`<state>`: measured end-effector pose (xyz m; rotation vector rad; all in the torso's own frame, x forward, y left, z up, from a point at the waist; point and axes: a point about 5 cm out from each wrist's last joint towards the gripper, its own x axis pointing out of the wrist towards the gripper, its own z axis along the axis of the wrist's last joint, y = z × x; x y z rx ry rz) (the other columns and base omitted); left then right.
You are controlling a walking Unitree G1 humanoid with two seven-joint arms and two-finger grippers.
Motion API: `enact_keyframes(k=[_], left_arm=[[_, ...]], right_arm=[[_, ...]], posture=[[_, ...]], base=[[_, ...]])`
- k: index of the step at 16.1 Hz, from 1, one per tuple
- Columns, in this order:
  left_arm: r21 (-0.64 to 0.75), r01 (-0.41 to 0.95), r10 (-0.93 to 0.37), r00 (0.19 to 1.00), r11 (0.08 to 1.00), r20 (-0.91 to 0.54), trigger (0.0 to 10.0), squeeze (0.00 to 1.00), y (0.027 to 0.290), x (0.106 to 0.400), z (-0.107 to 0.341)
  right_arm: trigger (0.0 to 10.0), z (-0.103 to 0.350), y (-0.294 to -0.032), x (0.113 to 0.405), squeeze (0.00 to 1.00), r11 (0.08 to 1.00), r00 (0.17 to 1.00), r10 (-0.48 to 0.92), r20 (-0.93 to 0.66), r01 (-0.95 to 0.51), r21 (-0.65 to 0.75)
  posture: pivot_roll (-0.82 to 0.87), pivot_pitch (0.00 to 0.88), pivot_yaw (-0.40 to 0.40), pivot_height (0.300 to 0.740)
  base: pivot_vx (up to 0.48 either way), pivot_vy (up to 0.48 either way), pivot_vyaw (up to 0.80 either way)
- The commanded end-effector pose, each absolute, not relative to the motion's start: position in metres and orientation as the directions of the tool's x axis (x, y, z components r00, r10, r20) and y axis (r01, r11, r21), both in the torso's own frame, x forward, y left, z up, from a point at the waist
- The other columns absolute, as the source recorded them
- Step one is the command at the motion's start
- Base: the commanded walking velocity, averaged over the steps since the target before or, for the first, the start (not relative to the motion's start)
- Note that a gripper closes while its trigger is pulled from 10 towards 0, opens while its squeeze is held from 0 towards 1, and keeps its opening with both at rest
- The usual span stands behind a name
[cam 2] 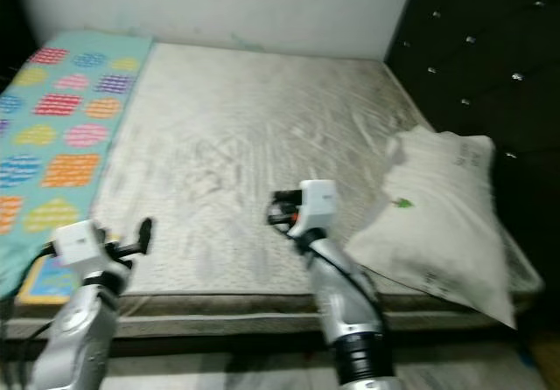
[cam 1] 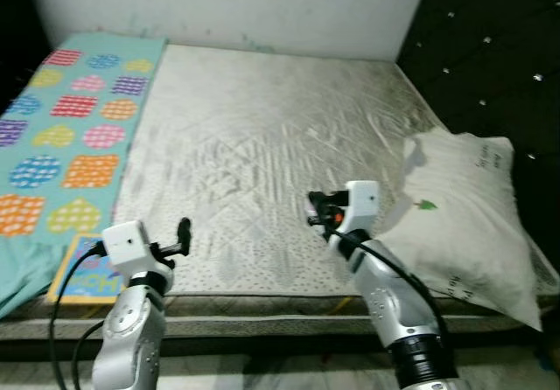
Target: Clean up the room
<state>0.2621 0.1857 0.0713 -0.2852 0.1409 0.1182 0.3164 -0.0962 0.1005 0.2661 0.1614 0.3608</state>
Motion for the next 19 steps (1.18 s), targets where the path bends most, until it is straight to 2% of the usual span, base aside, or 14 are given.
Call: enact_keyframes(k=[1,8,13,15,17,19], left_arm=[[-0.258,-0.150,0.113,0.981,0.954,-0.155,10.0,0.00,0.192,0.261,0.073],[-0.258,-0.155,0.119,0.982,0.954,-0.150,10.0,0.00,0.193,0.261,0.074],[-0.222,-0.106,0.085,0.991,0.969,-0.104,10.0,0.00,0.192,0.266,0.085],[-0.191,-0.130,0.108,0.987,0.973,-0.121,10.0,0.00,0.198,0.266,0.083],[-0.234,-0.100,0.079,0.992,0.967,-0.099,10.0,0.00,0.198,0.264,0.085],[-0.221,-0.103,0.082,0.992,0.970,-0.099,10.0,0.00,0.198,0.264,0.085]], right_arm=[[10.0,0.101,-0.090,0.316,0.00,0.895,0.918,0.383,-0.104,-0.341,0.287],[10.0,0.100,-0.091,0.317,0.00,0.897,0.919,0.381,-0.104,-0.340,0.283],[10.0,0.099,-0.091,0.318,0.00,0.897,0.918,0.383,-0.105,-0.343,0.279],[10.0,0.099,-0.090,0.318,0.00,0.896,0.917,0.386,-0.103,-0.346,0.278],[10.0,0.100,-0.089,0.319,0.00,0.896,0.916,0.388,-0.101,-0.349,0.274],[10.0,0.100,-0.090,0.318,0.00,0.898,0.918,0.384,-0.099,-0.346,0.272]], posture=[[-0.07,0.036,-0.050,0.740],[-0.07,0.037,-0.052,0.740],[-0.07,0.036,-0.055,0.740],[-0.07,0.033,-0.054,0.740],[-0.07,0.033,-0.051,0.740],[-0.07,0.034,-0.049,0.740]], base=[[0.000,0.326,0.00],[0.000,0.327,0.00],[0.000,0.000,0.00],[0.000,0.000,0.00],[0.000,0.000,0.00],[0.311,0.000,0.00]])
